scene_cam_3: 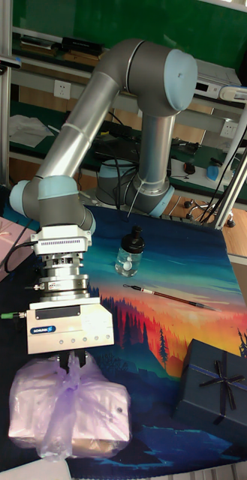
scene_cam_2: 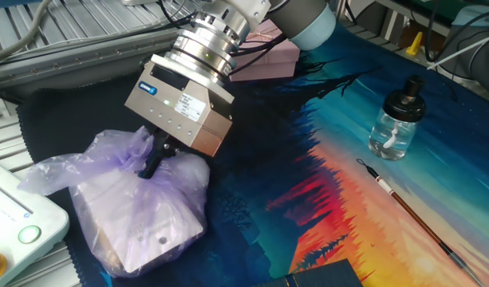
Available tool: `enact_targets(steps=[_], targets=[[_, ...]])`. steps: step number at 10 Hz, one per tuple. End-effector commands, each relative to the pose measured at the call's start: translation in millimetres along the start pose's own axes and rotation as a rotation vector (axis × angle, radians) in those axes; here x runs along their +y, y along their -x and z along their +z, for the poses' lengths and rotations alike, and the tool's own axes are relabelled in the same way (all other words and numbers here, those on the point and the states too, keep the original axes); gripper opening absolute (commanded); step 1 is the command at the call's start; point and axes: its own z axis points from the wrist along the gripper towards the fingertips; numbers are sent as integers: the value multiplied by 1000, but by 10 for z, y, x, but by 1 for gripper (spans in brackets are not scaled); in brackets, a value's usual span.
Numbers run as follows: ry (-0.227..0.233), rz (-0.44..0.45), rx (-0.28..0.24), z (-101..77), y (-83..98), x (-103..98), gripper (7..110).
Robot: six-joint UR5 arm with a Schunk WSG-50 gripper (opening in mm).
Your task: Pick up a bag of things
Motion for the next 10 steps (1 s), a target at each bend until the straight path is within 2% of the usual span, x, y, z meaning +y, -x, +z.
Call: enact_targets(steps=[1,3,5,10], targets=[[56,-38,-74,-117,271,143,7],[61,-51,-79,-207,347,182,7],[110,-61,-104,-286,445,326,7],[93,-66,-95,-462,500,329,7]])
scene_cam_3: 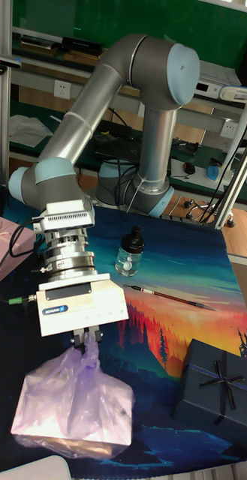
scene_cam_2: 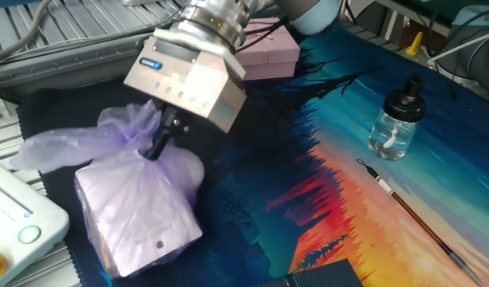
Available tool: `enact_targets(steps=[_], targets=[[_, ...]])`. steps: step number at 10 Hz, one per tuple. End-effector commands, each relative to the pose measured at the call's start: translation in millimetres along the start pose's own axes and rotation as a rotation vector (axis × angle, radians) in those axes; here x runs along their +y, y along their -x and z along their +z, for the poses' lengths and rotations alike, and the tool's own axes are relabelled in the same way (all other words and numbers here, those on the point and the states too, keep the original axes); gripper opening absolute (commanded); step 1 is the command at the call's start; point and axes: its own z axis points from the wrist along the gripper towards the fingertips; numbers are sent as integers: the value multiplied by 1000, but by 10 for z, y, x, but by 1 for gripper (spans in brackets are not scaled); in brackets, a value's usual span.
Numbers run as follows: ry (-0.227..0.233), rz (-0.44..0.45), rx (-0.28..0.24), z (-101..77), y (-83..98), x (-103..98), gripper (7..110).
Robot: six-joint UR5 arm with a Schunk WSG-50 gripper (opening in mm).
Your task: Pick up a bag of things
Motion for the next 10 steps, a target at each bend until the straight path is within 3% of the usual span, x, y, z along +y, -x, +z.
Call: enact_targets(steps=[1,6,10], targets=[[-3,7,-11,-141,104,7,7],[61,18,-49,-322,292,245,7],[191,6,-158,-449,596,597,7]])
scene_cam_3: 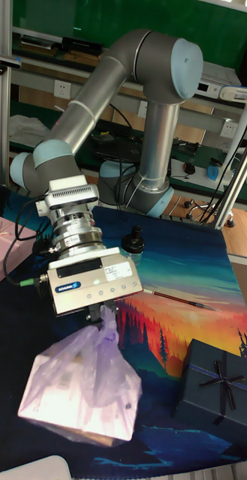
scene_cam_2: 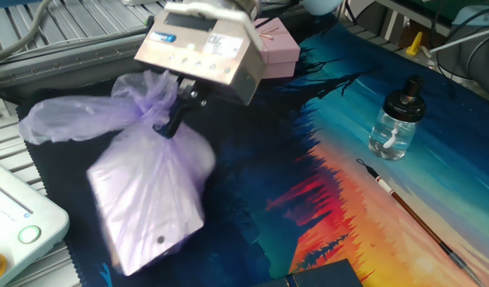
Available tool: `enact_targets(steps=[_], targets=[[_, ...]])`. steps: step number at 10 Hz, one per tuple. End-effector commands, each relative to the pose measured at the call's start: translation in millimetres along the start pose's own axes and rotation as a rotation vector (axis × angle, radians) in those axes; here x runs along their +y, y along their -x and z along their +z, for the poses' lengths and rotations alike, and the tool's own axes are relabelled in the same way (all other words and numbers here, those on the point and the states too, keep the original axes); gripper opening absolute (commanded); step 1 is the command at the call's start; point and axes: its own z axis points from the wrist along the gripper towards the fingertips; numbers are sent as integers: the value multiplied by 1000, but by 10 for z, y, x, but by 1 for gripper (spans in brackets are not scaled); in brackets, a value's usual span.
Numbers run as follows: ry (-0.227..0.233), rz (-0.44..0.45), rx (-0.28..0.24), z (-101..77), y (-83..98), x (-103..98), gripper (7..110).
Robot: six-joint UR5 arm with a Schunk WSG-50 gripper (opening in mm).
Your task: Pick up a bag of things
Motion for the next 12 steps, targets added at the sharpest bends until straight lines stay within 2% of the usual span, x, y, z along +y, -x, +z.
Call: enact_targets(steps=[1,3,7,12], targets=[[103,-5,-105,-102,309,272,7],[56,5,-56,-130,234,204,7],[24,5,-27,-208,348,339,7],[45,4,-46,-274,493,544,7]])
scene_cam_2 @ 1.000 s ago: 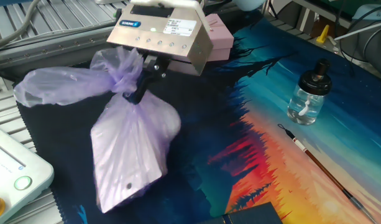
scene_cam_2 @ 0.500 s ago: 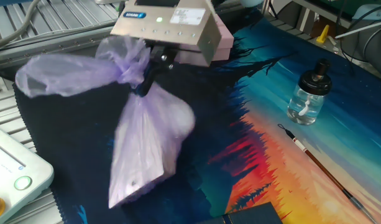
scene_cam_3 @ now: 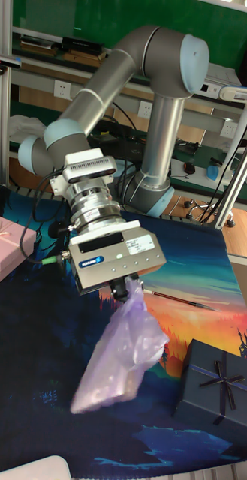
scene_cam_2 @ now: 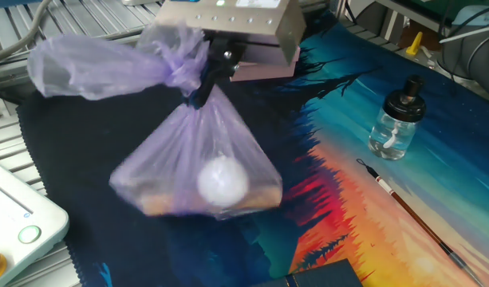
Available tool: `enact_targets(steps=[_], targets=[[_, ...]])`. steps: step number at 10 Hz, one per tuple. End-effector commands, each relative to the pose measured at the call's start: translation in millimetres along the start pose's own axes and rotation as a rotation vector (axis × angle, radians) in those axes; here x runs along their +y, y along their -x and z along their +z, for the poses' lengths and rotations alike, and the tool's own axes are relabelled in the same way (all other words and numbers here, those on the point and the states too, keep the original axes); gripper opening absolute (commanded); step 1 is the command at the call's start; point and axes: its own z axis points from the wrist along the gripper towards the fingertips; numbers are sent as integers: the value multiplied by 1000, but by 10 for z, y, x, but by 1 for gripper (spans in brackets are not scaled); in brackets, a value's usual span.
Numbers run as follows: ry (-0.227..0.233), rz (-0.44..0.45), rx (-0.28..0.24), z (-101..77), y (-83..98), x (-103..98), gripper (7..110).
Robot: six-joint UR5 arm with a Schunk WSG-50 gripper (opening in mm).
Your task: Pick up a bag of things
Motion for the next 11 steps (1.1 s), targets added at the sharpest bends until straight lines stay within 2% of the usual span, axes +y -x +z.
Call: enact_targets(steps=[1,3,6,9,10,11], targets=[[8,15,-21,-67,137,113,7],[21,18,-33,-95,197,204,7],[9,14,-13,-163,187,283,7],[-43,9,38,-246,137,377,7],[-77,10,63,-291,82,344,7],[-131,8,100,-360,-15,257,7]])
